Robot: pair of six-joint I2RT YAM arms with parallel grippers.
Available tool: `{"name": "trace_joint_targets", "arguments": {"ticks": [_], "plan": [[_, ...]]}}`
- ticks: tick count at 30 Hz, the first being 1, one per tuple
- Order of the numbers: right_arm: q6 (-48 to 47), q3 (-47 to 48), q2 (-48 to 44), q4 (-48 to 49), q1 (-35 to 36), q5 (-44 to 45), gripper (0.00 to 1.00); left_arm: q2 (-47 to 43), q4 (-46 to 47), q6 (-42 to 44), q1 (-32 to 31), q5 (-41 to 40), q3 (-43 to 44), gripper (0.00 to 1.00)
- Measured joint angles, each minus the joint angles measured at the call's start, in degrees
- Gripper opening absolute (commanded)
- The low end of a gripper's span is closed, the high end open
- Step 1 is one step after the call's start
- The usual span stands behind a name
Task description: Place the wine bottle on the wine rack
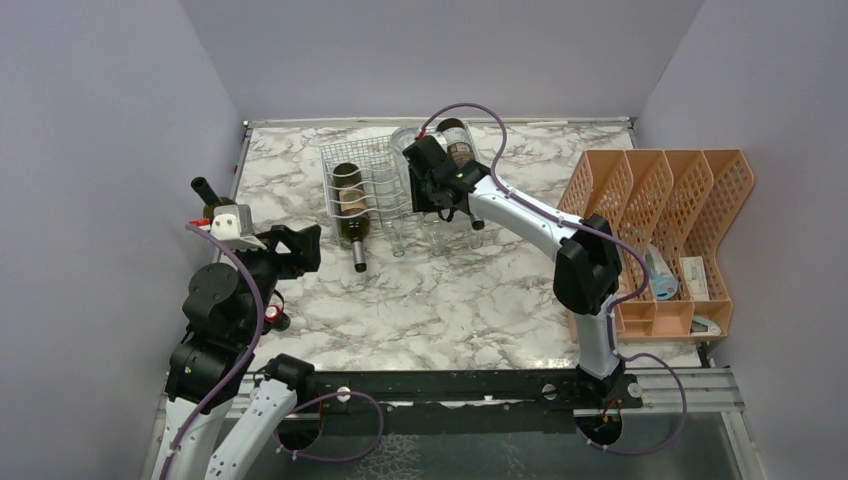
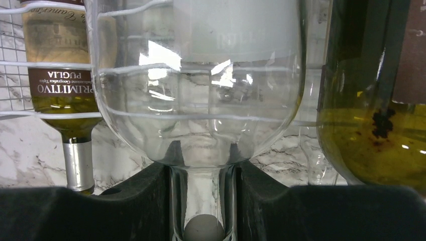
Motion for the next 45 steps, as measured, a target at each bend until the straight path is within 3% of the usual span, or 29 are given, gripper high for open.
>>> {"name": "trace_joint_targets", "arguments": {"ticks": [17,25,31,36,39,45], "plan": [[1.8,3.5,2.9,-1.4,-1.2,1.9,0.27,0.2,0.0,0.0,-0.1,0.9,0.0,0.80],[1.4,2.8,3.0,1.2,-1.6,2.6,0.52,0.6,0.0,0.0,-0.1,1.4,0.0,0.80],[0.9,3.6,3.0,3.3,-1.6,3.7,0.64,1.4,-0.1,0.2,-0.1,1.6,0.0,0.80],[1.0,3.1,2.3,4.1,-1.6,3.8,0.68,3.1,-0.8,1.5,-0.1,1.0,2.2,0.86],[0.9,1.0,0.1,6.1,-1.6,3.7,0.71,4.8,-0.7,3.0,-0.1,-0.7,4.9,0.98],[-1.5,-6.0,-9.7,14.0,-1.6,1.9,0.74,9.1,-0.5,7.1,-0.1,-7.3,8.0,0.99]]}}
